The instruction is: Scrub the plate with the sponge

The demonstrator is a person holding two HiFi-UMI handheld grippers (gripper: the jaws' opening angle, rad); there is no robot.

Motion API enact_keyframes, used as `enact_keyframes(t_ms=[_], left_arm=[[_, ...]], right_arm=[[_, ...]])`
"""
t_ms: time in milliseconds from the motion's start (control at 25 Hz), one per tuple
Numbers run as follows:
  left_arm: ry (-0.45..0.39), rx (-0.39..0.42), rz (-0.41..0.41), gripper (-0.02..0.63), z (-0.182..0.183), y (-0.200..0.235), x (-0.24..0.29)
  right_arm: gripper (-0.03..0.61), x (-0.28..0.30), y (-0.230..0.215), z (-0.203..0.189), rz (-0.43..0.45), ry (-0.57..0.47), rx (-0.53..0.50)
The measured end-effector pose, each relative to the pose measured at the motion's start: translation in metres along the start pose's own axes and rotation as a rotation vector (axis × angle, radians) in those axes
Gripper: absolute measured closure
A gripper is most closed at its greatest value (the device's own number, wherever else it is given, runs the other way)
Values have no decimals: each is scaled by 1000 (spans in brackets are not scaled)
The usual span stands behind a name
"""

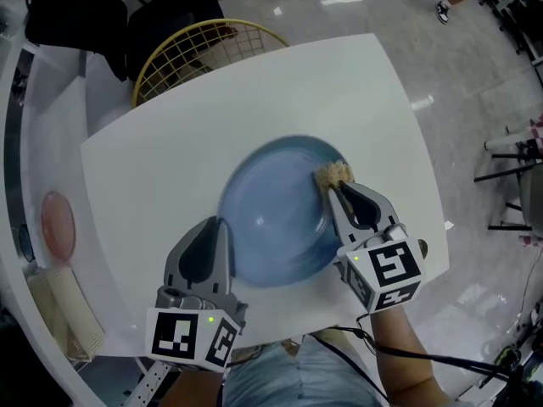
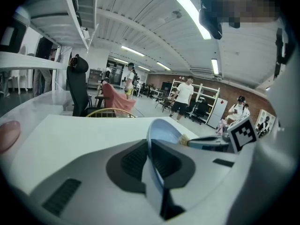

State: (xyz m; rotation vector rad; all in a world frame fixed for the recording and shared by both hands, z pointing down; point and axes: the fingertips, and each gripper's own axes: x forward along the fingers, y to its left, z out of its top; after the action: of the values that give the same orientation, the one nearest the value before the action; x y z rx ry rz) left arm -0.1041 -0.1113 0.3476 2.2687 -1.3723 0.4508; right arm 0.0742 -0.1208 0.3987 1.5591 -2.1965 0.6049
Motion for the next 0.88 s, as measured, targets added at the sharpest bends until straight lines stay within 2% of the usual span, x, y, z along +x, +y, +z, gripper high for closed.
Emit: enact_keyframes(t_ms=[320, 560, 880], left_arm=[[-2, -11, -14, 588, 1, -1, 0], [6, -21, -19, 584, 5, -21, 14], [1, -36, -13, 581, 6, -18, 10]], right_arm=[[532, 9, 2, 13, -3, -12, -29], [532, 17, -15, 28, 8, -21, -47], [532, 30, 5, 45, 42, -41, -82]])
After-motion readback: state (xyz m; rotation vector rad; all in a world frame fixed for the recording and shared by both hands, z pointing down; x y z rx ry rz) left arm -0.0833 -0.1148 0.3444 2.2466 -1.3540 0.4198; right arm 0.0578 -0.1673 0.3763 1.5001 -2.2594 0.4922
